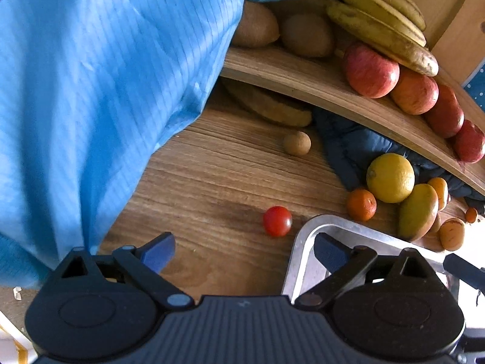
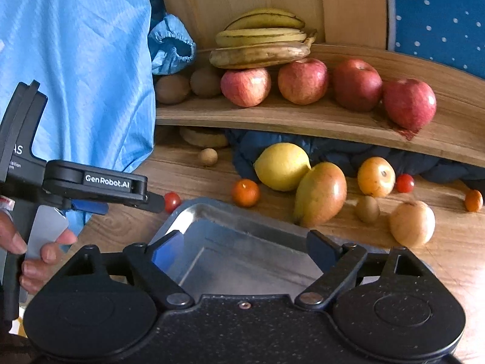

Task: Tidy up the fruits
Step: 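Reach the left tool to the cherry tomato while the right tool reaches the orange, then close the left tool on the cherry tomato while the right tool grasps the small orange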

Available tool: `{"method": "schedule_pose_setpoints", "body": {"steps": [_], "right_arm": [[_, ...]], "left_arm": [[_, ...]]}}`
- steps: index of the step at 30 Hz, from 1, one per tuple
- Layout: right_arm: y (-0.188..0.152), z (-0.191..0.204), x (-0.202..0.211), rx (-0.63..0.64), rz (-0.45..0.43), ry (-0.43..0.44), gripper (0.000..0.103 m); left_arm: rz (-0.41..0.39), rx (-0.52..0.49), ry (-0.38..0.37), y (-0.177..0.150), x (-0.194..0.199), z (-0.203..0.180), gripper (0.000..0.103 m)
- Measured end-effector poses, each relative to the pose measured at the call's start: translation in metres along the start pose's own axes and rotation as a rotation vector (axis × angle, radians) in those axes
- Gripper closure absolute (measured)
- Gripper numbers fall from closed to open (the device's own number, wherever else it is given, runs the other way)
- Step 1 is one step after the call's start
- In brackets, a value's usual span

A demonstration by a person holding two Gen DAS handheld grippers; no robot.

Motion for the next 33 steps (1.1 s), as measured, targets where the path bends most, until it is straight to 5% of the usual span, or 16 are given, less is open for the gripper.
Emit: {"method": "schedule_pose_setpoints", "body": {"steps": [13, 27, 33], "right_arm": [[0.016, 0.008, -0.041, 0.022, 0.018, -0.044, 0.032], [0.022, 0.005, -0.082, 0.014, 0.069, -0.085, 0.056], [0.018, 0.005, -0.092, 0.018, 0.092, -0.1, 0.058]], "left_arm": [[0.029, 0.03, -0.088, 0.007, -0.019, 0.001, 0.026], [0.054, 0.036, -0.172, 0.01, -0.026, -0.011, 0.063], [0.062, 0.025, -0.18, 0.01, -0.025, -0.009, 0.072]]}}
Point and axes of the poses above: each gripper's, at about its wrist camera, not at the fingertips, and x roughly against the way its jaws point, z to its left, y to its top, the point moved 8 cm from there along -x, roughly the way its jaws point, and after that the axes turned 13 degrees about -z, right-handed, at the moved point
